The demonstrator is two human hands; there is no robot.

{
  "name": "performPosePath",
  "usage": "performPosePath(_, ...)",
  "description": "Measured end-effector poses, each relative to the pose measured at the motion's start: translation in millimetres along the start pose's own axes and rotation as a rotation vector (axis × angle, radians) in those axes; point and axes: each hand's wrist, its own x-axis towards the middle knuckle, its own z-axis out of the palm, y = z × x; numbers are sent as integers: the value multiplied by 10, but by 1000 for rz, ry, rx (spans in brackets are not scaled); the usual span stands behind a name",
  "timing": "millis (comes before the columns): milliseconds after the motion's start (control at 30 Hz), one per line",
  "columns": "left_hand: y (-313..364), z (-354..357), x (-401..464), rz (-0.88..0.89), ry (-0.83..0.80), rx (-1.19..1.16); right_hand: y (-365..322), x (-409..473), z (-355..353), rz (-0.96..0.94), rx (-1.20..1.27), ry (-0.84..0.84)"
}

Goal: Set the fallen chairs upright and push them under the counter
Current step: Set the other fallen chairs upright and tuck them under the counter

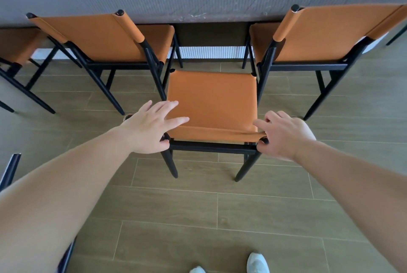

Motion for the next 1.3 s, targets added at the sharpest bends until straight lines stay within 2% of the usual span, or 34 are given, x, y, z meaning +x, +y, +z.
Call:
performPosePath(167, -94, -36, 169, 23, 1, -79, 67, 69, 30, 52, -15, -8)
performPosePath(433, -328, 112, 49, -4, -54, -85, -212, 216, -35, 25, -23, 10)
performPosePath(733, -415, 302, -23, 0, 49, 54, -345, 311, -19, 41, -41, 23)
performPosePath(967, -553, 400, -73, 9, 12, 13, -470, 385, -16, 45, -45, 51)
performPosePath(1067, -525, 389, -82, 10, 53, 36, -482, 394, -18, 59, -47, 60)
performPosePath(1300, -510, 432, -74, -58, 131, 34, -492, 367, -13, -6, -102, 193)
